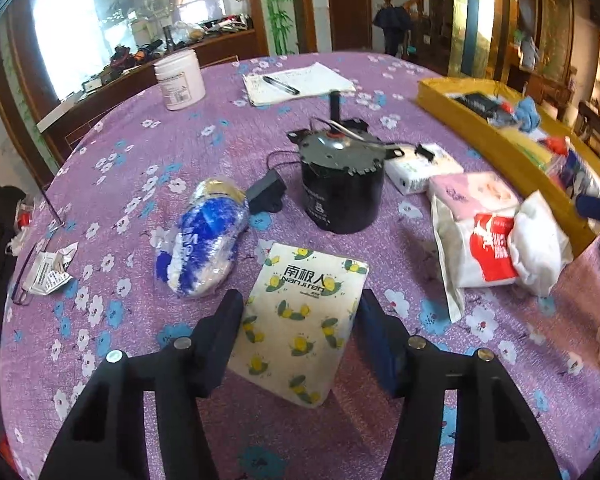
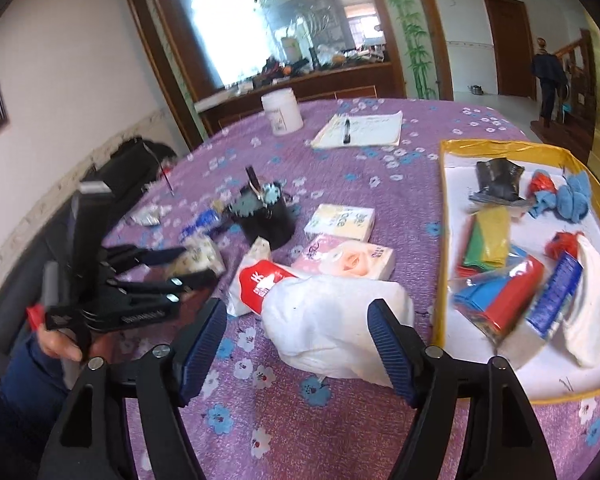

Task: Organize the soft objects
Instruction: 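Grasp the printed tissue pack with the left gripper while the right grasps the white towel, then carry the tissue pack and white towel over the tray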

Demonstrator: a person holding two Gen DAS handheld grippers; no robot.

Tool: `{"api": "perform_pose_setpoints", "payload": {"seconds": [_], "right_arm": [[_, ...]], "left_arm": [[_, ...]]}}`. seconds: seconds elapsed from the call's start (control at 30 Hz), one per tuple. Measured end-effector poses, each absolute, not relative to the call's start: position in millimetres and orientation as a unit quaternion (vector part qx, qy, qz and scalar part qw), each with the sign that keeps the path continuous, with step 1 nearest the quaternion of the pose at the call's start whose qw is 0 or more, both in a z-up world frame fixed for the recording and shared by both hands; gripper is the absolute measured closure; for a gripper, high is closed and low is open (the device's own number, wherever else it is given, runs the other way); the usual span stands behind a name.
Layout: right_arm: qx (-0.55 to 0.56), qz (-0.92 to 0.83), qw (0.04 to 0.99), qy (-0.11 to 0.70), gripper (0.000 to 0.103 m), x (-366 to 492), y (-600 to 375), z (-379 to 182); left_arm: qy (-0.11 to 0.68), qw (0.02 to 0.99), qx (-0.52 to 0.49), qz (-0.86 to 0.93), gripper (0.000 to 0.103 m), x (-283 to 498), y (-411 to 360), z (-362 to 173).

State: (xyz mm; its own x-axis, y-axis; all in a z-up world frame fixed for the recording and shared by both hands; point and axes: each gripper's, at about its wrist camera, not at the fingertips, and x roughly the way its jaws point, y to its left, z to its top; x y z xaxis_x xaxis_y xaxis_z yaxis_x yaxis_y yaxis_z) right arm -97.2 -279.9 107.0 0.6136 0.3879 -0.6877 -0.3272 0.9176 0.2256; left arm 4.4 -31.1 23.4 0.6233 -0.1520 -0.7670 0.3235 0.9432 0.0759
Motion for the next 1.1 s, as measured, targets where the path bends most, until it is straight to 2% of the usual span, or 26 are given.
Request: {"api": "perform_pose_setpoints", "payload": {"seconds": [0.23,0.3,0.33,0.43,0.7,0.83,1.1], "right_arm": [[-0.018,0.152,0.892,0.426,0.025,-79,-256,85],[-0.017,0.144,0.891,0.430,0.044,-79,-256,80],[-0.018,0.143,0.887,0.438,0.065,-78,-255,77],[-0.011,0.144,0.890,0.432,0.085,-82,-257,81],[0.058,0.182,0.916,0.354,0.086,-107,-273,125],[0.049,0.208,0.923,0.319,0.086,-122,-262,139],[0.046,0.205,0.922,0.327,0.086,-121,-257,127]], "left_arm": [[0.391,0.905,0.071,-0.151,0.045,-3,-21,35],[0.390,0.905,0.073,-0.155,0.045,-4,-23,35],[0.389,0.905,0.074,-0.156,0.045,-5,-23,36],[0.384,0.906,0.076,-0.160,0.045,-7,-24,37],[0.365,0.912,0.065,-0.176,0.045,-15,-25,47],[0.362,0.914,0.047,-0.177,0.045,-24,-23,58],[0.347,0.922,0.044,-0.168,0.045,-45,-42,70]]}}
